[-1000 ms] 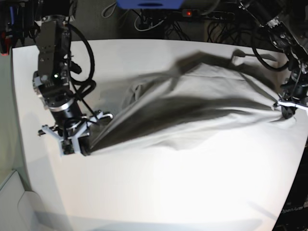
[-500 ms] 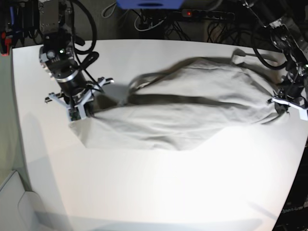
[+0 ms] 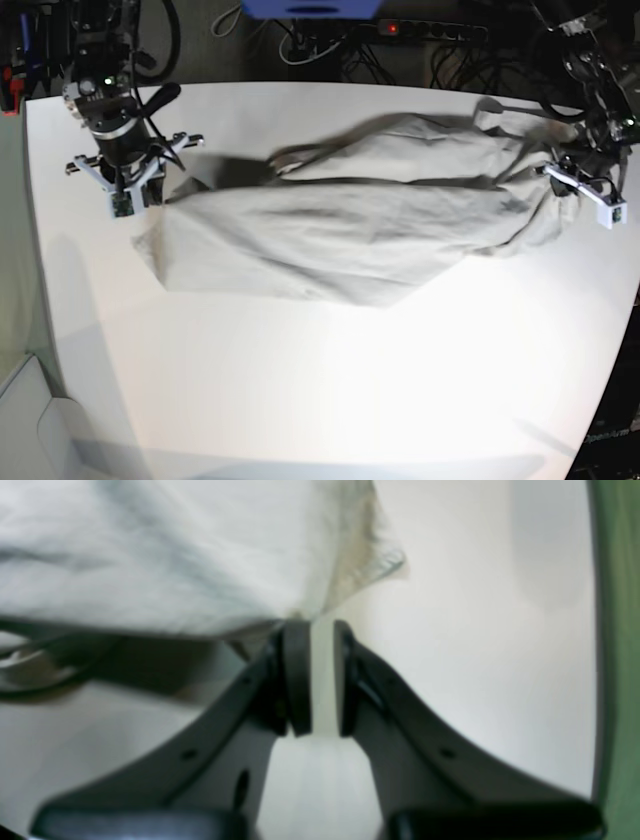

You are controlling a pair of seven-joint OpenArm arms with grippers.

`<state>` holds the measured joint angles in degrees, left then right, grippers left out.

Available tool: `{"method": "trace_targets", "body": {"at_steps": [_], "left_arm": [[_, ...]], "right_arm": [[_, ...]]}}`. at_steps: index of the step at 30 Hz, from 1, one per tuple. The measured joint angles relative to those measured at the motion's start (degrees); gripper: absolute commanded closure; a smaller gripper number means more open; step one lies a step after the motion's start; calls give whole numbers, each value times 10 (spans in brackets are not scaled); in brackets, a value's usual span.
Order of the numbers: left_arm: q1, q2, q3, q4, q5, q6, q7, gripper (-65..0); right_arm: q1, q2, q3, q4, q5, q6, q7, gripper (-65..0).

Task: Layout the t-shirt on the table in an organized manner, then fold the t-shirt properly
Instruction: 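Hold the stretched shirt with both grippers and lower it flat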

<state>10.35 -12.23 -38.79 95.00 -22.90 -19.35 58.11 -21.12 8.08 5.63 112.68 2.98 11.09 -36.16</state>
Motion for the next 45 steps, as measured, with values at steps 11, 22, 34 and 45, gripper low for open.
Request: {"method": "trace_targets", "body": {"at_steps": [11, 22, 34, 45], "left_arm": [[55, 3, 2, 106, -3, -2, 2, -227], [-56, 11, -47, 75, 0, -3, 1, -229], [-130, 15, 5, -89, 8, 2, 3, -334], [-153, 17, 11, -147, 8, 5, 3, -614]], "right_arm": [[20, 0, 0, 6, 1, 0, 0, -104], [118, -4, -48, 5, 7, 0, -101, -104], [146, -2, -82, 4, 4, 0, -162, -104], [144, 0, -81, 4, 4, 0, -161, -104]]}}
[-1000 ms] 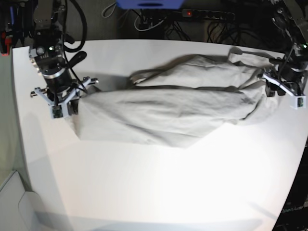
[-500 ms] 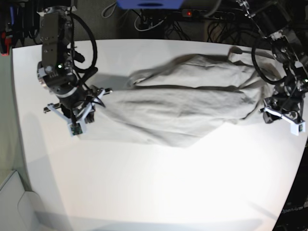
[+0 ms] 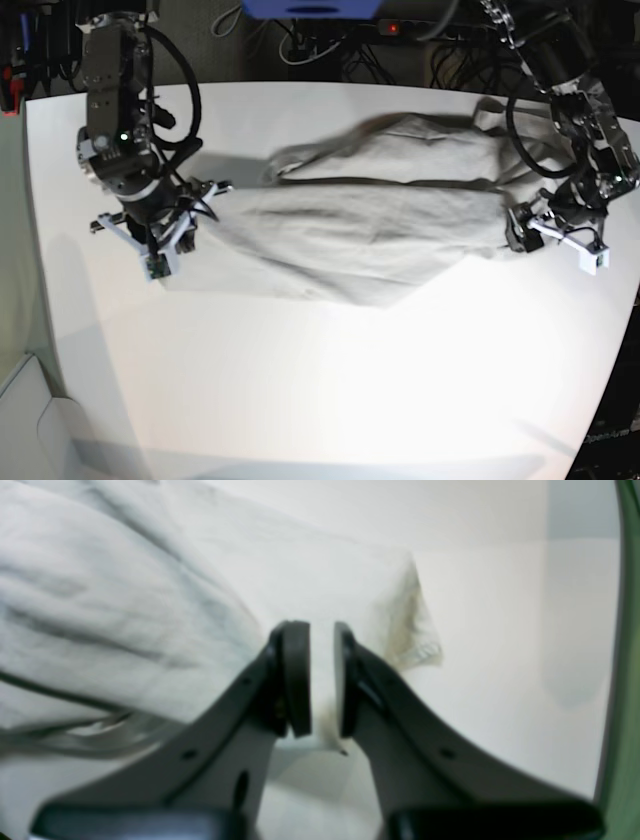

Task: Layout the t-shirt on the table in an organized manner, then fold the t-shirt properly
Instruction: 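Hold the stretched shirt with both grippers and lower it flat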

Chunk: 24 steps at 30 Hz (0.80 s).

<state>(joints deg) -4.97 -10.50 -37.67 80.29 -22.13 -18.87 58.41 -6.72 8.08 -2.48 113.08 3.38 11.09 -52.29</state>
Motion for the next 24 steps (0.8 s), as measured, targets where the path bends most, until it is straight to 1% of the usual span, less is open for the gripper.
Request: {"method": "trace_targets", "body": {"at_steps": [4, 8, 9, 10, 11, 12, 13, 15, 16, 17, 18, 21, 24], "left_arm": [[-13, -1, 0, -21, -6, 0, -13, -614], [-8, -1, 0, -45, 0, 0, -8, -611], [-8, -1, 0, -49, 0, 0, -8, -604], [-12, -1, 0, -55, 0, 0, -8, -579], [-19, -2, 0, -65, -1, 0, -8, -535], [-25, -2, 0, -75, -2, 0, -9, -472], [-28, -3, 0, -85, -4, -1, -12, -393], [-28, -5, 0, -97, -4, -2, -24, -182], [-26, -4, -2, -99, -4, -1, -34, -103], [-24, -4, -2, -102, -4, -3, -48, -45], [-23, -4, -3, -104, -5, -2, -60, -1], [-24, -4, -3, -100, -5, 0, -75, -7], [-39, 0, -5, -72, -2, 2, -68, 0]], "right_arm": [[0, 0, 1, 0, 0, 0, 0, -104], [0, 0, 1, 0, 0, 0, 0, -104], [0, 0, 1, 0, 0, 0, 0, -104], [0, 0, 1, 0, 0, 0, 0, -104], [0, 0, 1, 0, 0, 0, 0, -104], [0, 0, 1, 0, 0, 0, 0, -104], [-3, 0, 1, 0, 0, 0, 1, -104], [-9, 0, 1, 0, 0, 0, -2, -104], [-11, 0, 1, 0, 0, 0, -2, -104], [-11, 1, 1, 0, 0, 0, -2, -103], [-11, 4, 0, 0, 0, 0, -2, -103], [-11, 10, 2, 0, -2, 0, 0, -102], [-11, 16, 0, 0, 0, 0, 0, -102]]}}
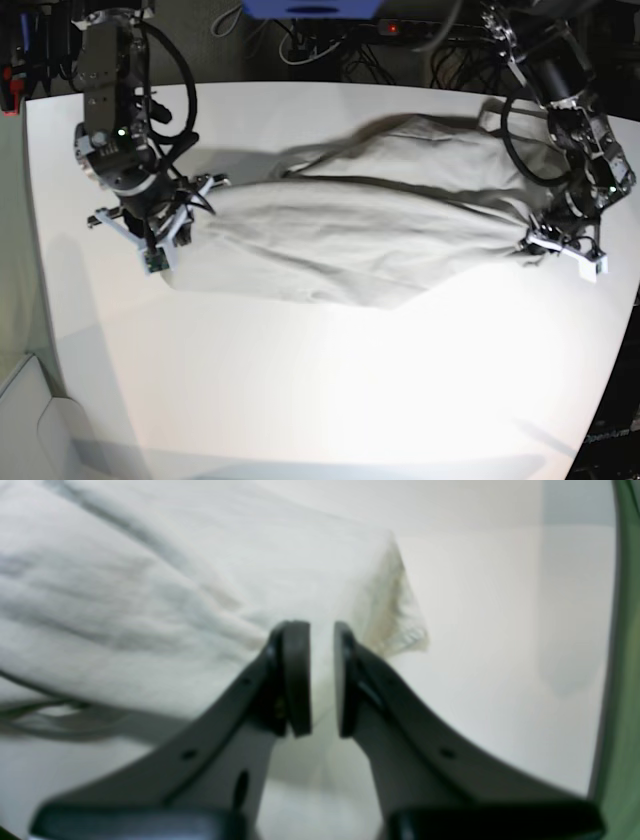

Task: Layout the t-shirt on the table in an organized manner, then fold the t-shirt properly
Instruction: 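Hold the stretched shirt with both grippers and lower it flat, then release the shirt with both grippers and lift them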

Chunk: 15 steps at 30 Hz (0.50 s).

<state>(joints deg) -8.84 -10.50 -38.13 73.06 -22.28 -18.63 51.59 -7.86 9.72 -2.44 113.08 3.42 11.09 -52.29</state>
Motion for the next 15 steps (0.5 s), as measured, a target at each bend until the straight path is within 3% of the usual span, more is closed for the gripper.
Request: {"method": "trace_targets", "body": {"at_steps": [9, 15], "left_arm": [[-80, -1, 0, 179, 0, 1, 5, 0], [-136, -2, 4, 179, -4, 0, -11, 0]], "right_arm": [[0, 5, 1, 0, -2, 0, 0, -102], [0, 5, 2, -1, -2, 0, 0, -101]]}}
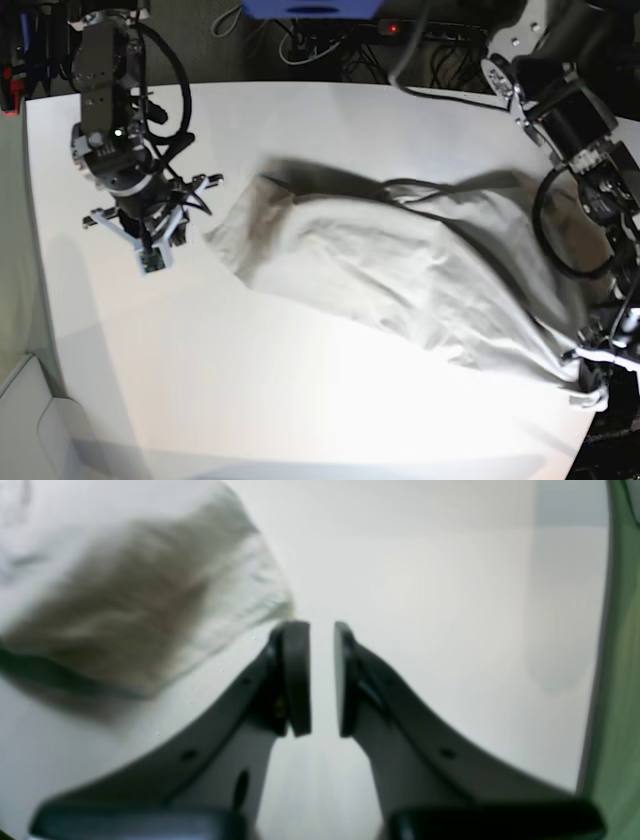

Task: Layout the t-shirt on the table in an organized manner, then fold the t-shirt properly
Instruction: 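Release the shirt with both grippers and lift them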

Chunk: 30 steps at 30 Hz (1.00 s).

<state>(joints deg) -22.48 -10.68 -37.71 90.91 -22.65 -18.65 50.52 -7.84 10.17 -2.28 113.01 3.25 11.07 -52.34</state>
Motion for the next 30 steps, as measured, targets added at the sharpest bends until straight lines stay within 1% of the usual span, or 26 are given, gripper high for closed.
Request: {"method": "trace_targets", "body": {"at_steps": [3, 5, 7, 9, 10, 11, 14, 16, 19, 20, 22, 23, 26, 28, 30], "left_arm": [[-33, -1, -1, -100, 8, 2, 1, 0], [-47, -3, 0, -164, 10, 3, -17, 0], [-52, -4, 2, -207, 9, 3, -66, -1], [-54, -10, 21, -235, 34, 3, -107, -9], [-54, -13, 34, -247, 49, 4, -128, -29], [-55, -15, 49, -260, 63, 4, -150, -58], [-57, -15, 79, -280, 83, 4, -179, -191], [-57, -10, 83, -284, 92, 3, -183, -300], [-56, -12, 83, -289, 111, 3, -184, -506], [-55, -14, 83, -289, 115, 3, -184, -560], [-53, -19, 82, -289, 126, 3, -187, -635], [-51, -19, 82, -289, 132, 3, -187, -650], [-40, -19, 82, -285, 146, 2, -187, -650], [-23, -28, 83, -275, 147, 1, -180, -650], [-2, -39, 82, -256, 147, 0, -182, -650]], "right_arm": [[0, 0, 0, 0, 0, 0, 0, -100], [0, 0, 0, -1, 0, 0, 0, -100], [0, -1, 0, -1, 0, 0, 1, -101], [0, 0, 0, -2, 0, 0, 0, -104], [-2, 0, -1, -2, 0, 0, 0, -104], [-7, 0, -2, -1, 1, 0, 3, -105], [-28, -1, -26, -1, -1, 0, -4, -105], [-36, -5, -47, -1, 2, 0, -3, -118], [-42, -8, -69, -1, -1, 0, 1, -169], [-46, -8, -75, 0, 0, 0, 1, -182], [-56, -19, -80, 1, 0, 0, 4, -196], [-59, -27, -81, 0, 0, 0, -1, -200], [-59, -40, -84, -1, 1, 0, 6, -215], [-57, -53, -81, -1, 0, 0, 7, -217], [-54, -60, -81, -1, 0, 0, 7, -217]]}}
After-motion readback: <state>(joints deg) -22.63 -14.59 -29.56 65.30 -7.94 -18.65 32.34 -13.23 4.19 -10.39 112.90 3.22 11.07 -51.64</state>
